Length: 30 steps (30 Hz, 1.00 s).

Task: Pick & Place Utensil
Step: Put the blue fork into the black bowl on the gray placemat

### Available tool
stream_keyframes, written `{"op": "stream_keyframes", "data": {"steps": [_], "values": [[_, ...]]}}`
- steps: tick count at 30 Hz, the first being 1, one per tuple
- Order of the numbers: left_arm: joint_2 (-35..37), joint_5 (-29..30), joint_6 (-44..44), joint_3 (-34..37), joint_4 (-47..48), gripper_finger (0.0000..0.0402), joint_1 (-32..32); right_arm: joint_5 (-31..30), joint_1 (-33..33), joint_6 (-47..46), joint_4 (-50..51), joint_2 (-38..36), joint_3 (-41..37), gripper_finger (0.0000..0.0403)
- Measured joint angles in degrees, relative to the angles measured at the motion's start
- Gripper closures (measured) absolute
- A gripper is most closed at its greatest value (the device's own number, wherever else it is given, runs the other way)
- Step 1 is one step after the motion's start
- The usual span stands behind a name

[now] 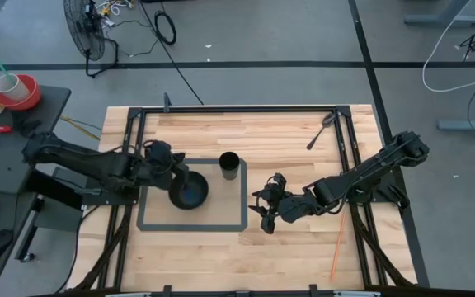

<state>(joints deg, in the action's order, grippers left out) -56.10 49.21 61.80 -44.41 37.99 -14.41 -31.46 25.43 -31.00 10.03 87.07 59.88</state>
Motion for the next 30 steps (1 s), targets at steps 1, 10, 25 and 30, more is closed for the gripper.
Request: {"op": "stream_keyframes", "data": {"steps": [1, 10, 25, 30], "values": [[-0.02, -0.85, 0.57, 1.36, -0.8, 0.0391, 0.61, 0.13, 0.0, 0.0, -0.17, 0.01, 0.0, 0.0197], [-0.12, -8.15, 0.61, 8.64, -9.23, 0.039, 6.79, -0.06, -0.63, 0.02, -1.03, 0.04, 0.0, 0.0198], [-0.19, -10.46, -5.47, 10.24, -10.03, 0.0384, 9.7, -0.24, -1.03, 0.22, -1.74, 0.04, 0.0, 0.0198], [-1.53, -7.75, -9.88, 10.22, -10.38, 0.0376, 9.34, -0.24, -1.03, 0.26, -1.74, 0.04, 0.0, 0.0198]]}}
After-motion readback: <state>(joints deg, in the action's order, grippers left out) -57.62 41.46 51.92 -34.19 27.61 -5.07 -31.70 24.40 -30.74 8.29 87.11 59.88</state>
